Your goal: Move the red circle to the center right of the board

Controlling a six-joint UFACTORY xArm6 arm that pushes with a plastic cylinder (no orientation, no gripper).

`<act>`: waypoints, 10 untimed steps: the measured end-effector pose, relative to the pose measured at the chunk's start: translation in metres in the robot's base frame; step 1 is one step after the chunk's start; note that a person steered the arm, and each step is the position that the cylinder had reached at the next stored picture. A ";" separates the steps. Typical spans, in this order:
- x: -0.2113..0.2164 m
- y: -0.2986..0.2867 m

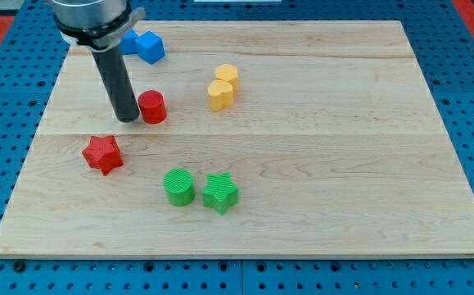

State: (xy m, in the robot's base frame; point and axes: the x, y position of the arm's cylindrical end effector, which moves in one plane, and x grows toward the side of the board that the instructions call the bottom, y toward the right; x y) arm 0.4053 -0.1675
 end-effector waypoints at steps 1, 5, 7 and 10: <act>-0.014 0.003; 0.044 0.203; 0.019 0.270; -0.013 0.352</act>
